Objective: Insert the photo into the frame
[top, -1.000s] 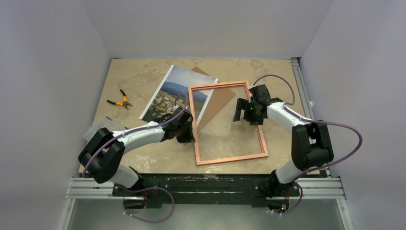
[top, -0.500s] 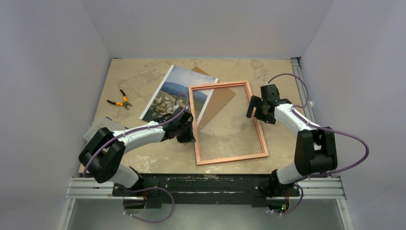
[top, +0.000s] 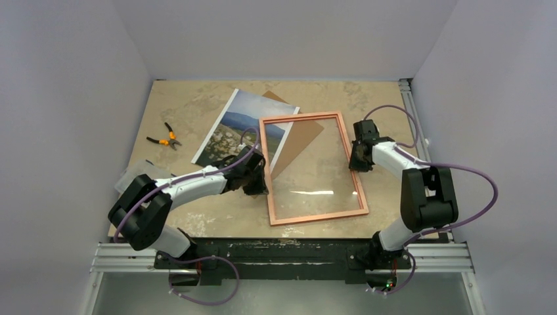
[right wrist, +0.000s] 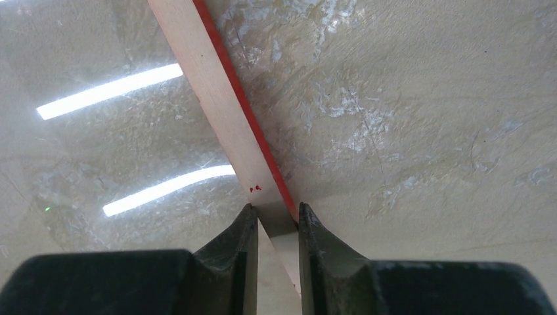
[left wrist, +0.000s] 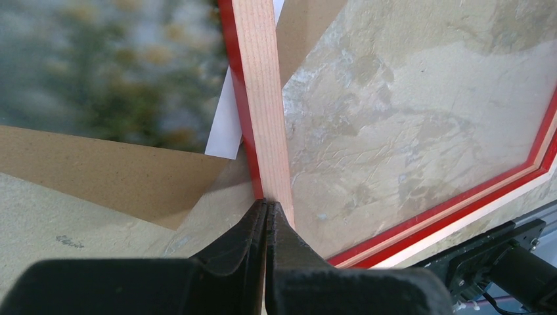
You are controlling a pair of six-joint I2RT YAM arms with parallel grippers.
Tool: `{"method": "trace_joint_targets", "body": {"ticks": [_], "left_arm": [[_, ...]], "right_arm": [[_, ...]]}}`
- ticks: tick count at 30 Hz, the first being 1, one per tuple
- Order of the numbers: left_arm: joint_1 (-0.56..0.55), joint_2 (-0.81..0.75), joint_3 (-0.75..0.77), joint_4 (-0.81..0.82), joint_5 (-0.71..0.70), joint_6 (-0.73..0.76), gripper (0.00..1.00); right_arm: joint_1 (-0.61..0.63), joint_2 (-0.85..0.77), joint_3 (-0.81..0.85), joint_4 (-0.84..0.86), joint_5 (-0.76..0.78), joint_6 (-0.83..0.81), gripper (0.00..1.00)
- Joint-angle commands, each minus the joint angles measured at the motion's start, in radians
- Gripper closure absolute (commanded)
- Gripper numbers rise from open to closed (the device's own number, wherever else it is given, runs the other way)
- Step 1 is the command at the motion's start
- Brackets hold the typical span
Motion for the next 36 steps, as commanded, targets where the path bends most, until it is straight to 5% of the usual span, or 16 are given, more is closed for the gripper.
{"method": "trace_joint_targets", "body": {"ticks": [1, 12, 25, 27, 32, 36], "left_arm": [[-0.005, 0.084, -0.057, -0.135, -0.104, 0.055, 1.00], [-0.013, 0.094, -0.031, -0.123, -0.080, 0.058, 0.99], [-0.028, 0.064, -0.048, -0.056, -0.047, 0.044, 0.60], [-0.028, 0.052, -0.054, -0.042, -0.029, 0.039, 0.58], [-0.034, 0.021, -0.059, -0.010, -0.006, 0.019, 0.57], [-0.049, 0.012, -0.052, 0.006, -0.006, 0.002, 0.56]], "right_arm": [[0.002, 0.013, -0.022, 0.018, 0.051, 0.054, 0.96], [-0.022, -0.051, -0.071, 0.013, 0.063, 0.089, 1.00], [-0.053, -0.139, -0.091, 0.009, 0.054, 0.066, 0.99], [-0.053, -0.147, -0.082, 0.009, 0.027, 0.062, 0.90], [-0.053, -0.197, -0.068, 0.005, -0.035, 0.059, 0.34], [-0.053, -0.240, -0.058, -0.004, -0.066, 0.064, 0.20]]}}
